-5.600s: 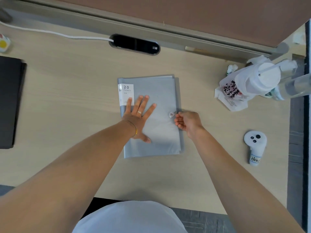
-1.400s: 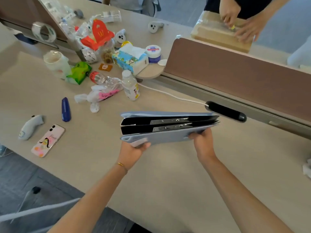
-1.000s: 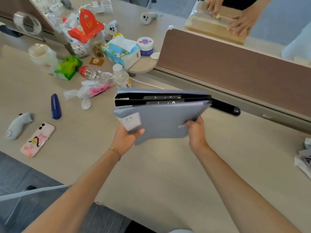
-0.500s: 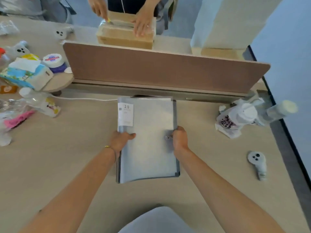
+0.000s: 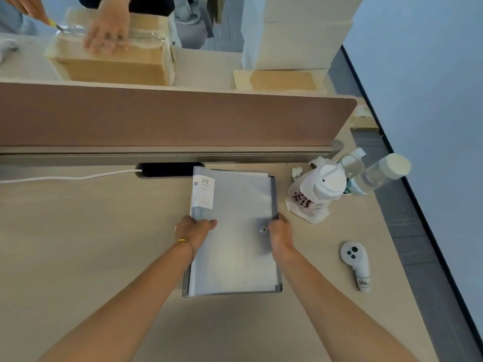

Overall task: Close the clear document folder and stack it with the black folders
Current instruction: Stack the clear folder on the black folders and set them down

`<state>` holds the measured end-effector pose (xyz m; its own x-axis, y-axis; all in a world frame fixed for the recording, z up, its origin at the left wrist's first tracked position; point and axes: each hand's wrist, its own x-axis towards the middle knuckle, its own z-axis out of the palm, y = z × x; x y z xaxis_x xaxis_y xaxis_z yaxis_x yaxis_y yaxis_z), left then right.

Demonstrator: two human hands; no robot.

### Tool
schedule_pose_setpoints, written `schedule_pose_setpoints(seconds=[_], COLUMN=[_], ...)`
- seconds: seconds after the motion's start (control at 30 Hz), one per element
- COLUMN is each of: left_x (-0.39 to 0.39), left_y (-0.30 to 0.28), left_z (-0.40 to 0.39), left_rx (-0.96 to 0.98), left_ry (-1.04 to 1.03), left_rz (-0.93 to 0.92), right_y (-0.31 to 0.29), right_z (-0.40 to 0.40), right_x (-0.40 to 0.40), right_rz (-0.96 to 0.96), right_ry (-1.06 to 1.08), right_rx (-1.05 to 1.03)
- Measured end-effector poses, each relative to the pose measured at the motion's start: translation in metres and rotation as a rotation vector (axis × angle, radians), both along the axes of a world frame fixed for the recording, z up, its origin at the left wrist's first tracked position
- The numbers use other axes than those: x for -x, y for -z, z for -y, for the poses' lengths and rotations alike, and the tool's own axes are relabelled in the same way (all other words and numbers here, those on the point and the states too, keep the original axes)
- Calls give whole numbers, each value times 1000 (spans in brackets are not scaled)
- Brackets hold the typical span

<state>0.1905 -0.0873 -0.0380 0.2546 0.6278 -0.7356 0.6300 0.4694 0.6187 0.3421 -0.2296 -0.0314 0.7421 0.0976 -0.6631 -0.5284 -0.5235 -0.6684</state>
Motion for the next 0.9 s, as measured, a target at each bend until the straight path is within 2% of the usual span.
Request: schedule_pose_setpoints(seconds=[0.23,0.53,0.67,0.9], left_x=[-49,-73,-74,-74], left_y=[22,28,31,30], left_z=[6,20,20,11], left_rx=[-62,-164,-211,-187], left_ry=[8,7,8,64], left_rz=[-110,-281,-252,-238], right_y=[15,42,70,54], right_z=[-6,-11,-6,-10], right_x=[-48,-61,-65,-60], right_rz=[68,125,124,189], right_ry=[-1,-2,-43,-160], right_rx=[29,24,56,134])
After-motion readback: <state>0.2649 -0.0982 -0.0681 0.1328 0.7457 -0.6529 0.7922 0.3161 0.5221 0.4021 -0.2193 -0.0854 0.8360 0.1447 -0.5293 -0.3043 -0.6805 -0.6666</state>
